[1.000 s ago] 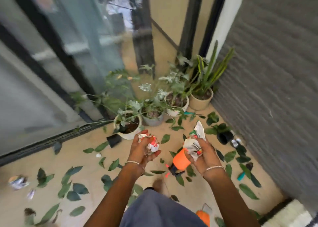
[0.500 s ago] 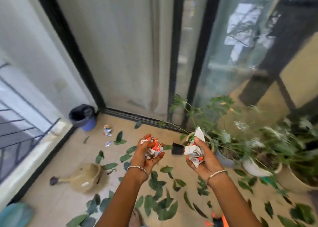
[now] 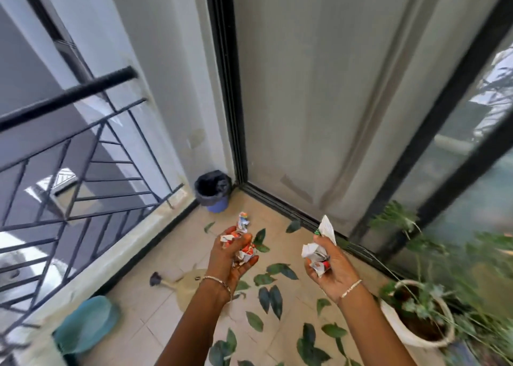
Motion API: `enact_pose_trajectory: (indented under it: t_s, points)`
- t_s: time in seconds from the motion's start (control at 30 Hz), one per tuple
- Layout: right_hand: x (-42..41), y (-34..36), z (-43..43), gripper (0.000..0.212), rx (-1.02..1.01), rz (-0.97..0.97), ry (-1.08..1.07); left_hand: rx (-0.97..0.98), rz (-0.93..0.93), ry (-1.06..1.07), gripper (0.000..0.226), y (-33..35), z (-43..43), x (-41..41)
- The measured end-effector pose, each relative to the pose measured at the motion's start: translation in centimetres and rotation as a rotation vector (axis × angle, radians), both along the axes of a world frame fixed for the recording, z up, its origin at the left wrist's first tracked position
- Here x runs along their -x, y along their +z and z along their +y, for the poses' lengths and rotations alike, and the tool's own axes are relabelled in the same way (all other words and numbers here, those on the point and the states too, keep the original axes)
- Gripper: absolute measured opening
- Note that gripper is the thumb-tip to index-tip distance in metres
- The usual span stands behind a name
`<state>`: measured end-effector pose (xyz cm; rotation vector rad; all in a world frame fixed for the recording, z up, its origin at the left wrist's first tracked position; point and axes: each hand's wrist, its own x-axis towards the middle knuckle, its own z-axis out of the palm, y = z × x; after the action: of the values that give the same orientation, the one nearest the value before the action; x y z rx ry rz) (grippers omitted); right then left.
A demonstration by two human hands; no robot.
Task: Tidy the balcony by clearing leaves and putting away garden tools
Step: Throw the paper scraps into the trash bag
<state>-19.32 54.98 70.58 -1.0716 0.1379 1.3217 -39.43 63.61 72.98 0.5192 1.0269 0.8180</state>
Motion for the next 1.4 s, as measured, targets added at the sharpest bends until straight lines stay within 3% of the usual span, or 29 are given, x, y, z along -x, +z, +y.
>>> enact_pose_trajectory:
  t_s: [0.17,0.3,0.43,0.53,0.63,0.9,1.07,1.2,1.4]
  points:
    - [-0.4,-1.2,8.0,0.038,0.098,-0.072,0.059,0.072,0.004,0.121,0.039,-1.3,6.0,0.4]
    - [-2.0,-2.6,15.3,0.028,0.113,-0.049,0.167,0.113,0.024,0.214,0.039,-3.1,10.9,0.0]
    - [-3.8,-4.1,23.9,0.013,0.132,-0.029,0.268,0.181,0.035,0.327,0.014,-3.9,16.9,-1.0]
    - [-5.0,-4.1,30.2,0.02,0.164,-0.017,0.367,0.205,0.039,0.377,0.023,-3.2,21.5,-2.4]
    - [-6.4,-4.4,36.5,0.013,0.181,-0.028,0.455,0.219,0.043,0.421,0.024,-3.0,26.1,-3.5]
    - [-5.5,-7.1,50.8,0.025,0.286,-0.002,0.591,0.328,0.064,0.581,0.03,-7.5,36.9,-4.0]
    - [-3.1,-12.7,59.2,0.019,0.376,-0.124,0.658,0.38,0.107,0.584,0.023,-11.7,43.8,-3.6]
    - [-1.7,-18.7,65.3,0.016,0.388,-0.037,0.663,0.397,0.148,0.531,0.024,-15.7,49.3,-2.9]
    - [0.8,-32.1,75.8,0.021,0.419,-0.07,0.732,0.454,0.235,0.581,0.032,-26.1,57.8,-1.4]
